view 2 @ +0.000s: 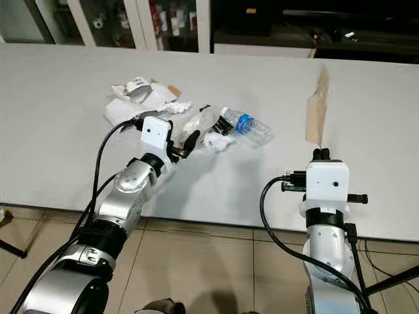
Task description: Picking trash to rubbish bin
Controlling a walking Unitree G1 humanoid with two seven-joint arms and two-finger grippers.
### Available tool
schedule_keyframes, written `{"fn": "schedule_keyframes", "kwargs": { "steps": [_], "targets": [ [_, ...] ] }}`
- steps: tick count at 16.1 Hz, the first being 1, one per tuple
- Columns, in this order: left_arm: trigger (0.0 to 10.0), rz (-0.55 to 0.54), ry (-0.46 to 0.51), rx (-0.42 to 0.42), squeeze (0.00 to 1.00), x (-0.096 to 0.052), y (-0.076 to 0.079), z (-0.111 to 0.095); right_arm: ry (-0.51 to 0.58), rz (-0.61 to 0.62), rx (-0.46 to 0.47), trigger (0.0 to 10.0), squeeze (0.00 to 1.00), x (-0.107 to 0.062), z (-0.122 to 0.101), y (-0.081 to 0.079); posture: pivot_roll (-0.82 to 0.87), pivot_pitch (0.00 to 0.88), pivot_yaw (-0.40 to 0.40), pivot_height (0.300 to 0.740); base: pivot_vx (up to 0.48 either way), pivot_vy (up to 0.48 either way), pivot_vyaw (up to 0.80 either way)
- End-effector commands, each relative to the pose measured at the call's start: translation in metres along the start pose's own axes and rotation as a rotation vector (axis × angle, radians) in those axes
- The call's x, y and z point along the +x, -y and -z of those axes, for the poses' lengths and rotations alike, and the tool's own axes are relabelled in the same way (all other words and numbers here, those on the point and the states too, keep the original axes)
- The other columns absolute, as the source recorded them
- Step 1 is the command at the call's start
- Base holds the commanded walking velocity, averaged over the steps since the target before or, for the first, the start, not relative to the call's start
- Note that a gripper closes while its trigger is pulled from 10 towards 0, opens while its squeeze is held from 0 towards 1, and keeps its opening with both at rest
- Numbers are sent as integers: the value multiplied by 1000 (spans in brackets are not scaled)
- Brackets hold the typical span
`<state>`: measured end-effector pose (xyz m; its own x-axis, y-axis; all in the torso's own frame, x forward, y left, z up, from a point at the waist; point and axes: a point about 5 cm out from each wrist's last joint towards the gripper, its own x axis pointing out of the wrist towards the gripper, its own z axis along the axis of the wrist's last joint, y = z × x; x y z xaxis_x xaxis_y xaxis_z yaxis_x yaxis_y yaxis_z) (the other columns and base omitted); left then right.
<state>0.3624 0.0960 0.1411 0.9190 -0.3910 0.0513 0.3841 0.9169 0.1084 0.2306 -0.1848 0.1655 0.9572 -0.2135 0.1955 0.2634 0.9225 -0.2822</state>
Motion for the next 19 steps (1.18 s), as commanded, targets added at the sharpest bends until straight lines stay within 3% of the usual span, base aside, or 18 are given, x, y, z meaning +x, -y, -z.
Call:
{"fn": "schedule_keyframes", "kwargs": {
  "steps": [1,3,10,14,15,19],
  "targets": [
    [10000,12,0,2,1000,2,-1,-3,-4,9,-7,10000,0,0,1,2,102,93,22,740,0,0,0],
    [10000,21,-16,35,1000,4,-5,-4,-4,8,-5,10000,0,0,1,1,103,95,24,740,0,0,0],
    [10000,121,-128,278,1000,20,-19,-13,-11,13,-8,10000,0,-2,1,4,103,130,30,740,0,0,0],
    [10000,144,-97,362,1000,27,-19,-25,-22,18,-11,10000,0,-6,2,6,93,153,31,740,0,0,0],
    [10000,145,-89,411,1000,30,-21,-30,-32,21,-12,10000,0,-10,3,7,86,165,34,740,0,0,0],
    [10000,134,-85,472,1000,31,-28,-35,-41,20,-13,10000,0,-13,3,7,82,175,36,740,0,0,0]
  ]
}}
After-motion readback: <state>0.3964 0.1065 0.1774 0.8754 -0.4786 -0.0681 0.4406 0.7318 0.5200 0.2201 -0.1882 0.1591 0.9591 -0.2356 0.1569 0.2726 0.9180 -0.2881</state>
